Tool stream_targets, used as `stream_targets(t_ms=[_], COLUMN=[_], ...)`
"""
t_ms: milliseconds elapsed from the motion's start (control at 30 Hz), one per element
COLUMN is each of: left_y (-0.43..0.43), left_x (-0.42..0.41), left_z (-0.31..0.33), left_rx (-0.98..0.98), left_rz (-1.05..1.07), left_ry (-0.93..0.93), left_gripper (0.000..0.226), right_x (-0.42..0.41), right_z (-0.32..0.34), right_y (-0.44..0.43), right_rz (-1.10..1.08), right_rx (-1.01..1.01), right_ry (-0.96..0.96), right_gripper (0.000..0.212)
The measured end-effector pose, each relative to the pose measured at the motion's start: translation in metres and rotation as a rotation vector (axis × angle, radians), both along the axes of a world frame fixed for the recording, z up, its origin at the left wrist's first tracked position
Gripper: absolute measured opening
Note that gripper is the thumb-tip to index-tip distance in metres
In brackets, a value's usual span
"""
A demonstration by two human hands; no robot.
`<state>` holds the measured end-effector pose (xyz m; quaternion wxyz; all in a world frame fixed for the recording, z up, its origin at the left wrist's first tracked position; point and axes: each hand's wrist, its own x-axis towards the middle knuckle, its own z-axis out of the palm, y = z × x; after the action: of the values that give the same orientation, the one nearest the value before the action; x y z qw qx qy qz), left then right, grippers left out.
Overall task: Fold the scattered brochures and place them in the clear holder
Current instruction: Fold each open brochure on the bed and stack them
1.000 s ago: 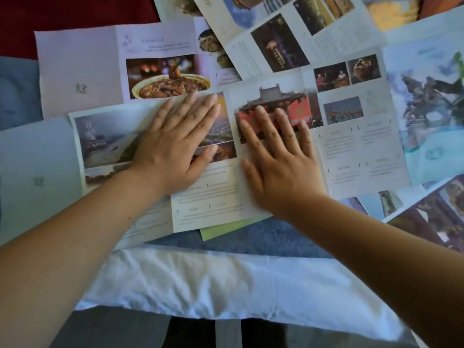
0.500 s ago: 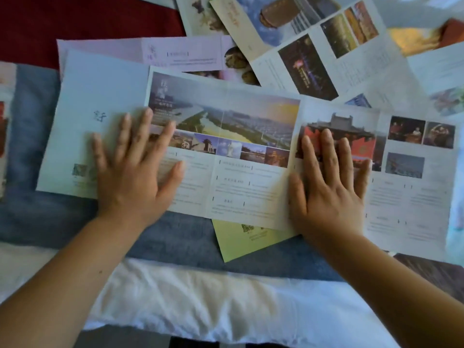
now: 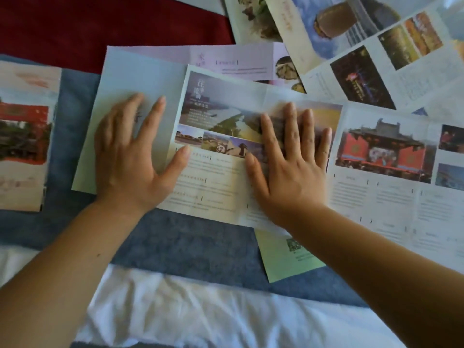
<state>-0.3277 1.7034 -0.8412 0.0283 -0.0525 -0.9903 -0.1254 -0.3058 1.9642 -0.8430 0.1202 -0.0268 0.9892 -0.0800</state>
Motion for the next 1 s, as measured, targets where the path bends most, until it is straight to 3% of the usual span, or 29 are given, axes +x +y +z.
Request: stream_targets(t_ms=[200, 400, 700, 800, 1000], left_y=[-0.004, 0.003, 0.054, 0.071, 0.101], left_x=[-0.001, 0.001, 0.009, 0.008, 0.012], left_z=[-0.005, 0.004, 0.032, 0.04, 0.052], left_rx=[0.01, 0.165, 0.674, 0.868, 0.953], left_rz=[0.021, 0.042, 0.054, 0.052, 0.089], left_ry=[-0.126, -0.193, -0.278, -0.409, -0.543], left_gripper=[0.084, 0.089, 0.092, 0.095, 0.102], right_x=[-0.005, -0.003, -0.004, -0.004, -0.004], right_z=[-0.009, -0.014, -0.017, -0.009, 0.013], right_y=[-0.005, -0.005, -0.006, -0.006, 0.032], right_rz=[0.021, 0.024, 0.02, 0.017, 0.129], right_rx=[0.001, 0.022, 0.017, 0.01, -0.182], right_ry=[0.06, 0.109, 0.157, 0.114, 0.103], right_gripper=[0.074, 0.077, 0.077, 0.074, 0.056])
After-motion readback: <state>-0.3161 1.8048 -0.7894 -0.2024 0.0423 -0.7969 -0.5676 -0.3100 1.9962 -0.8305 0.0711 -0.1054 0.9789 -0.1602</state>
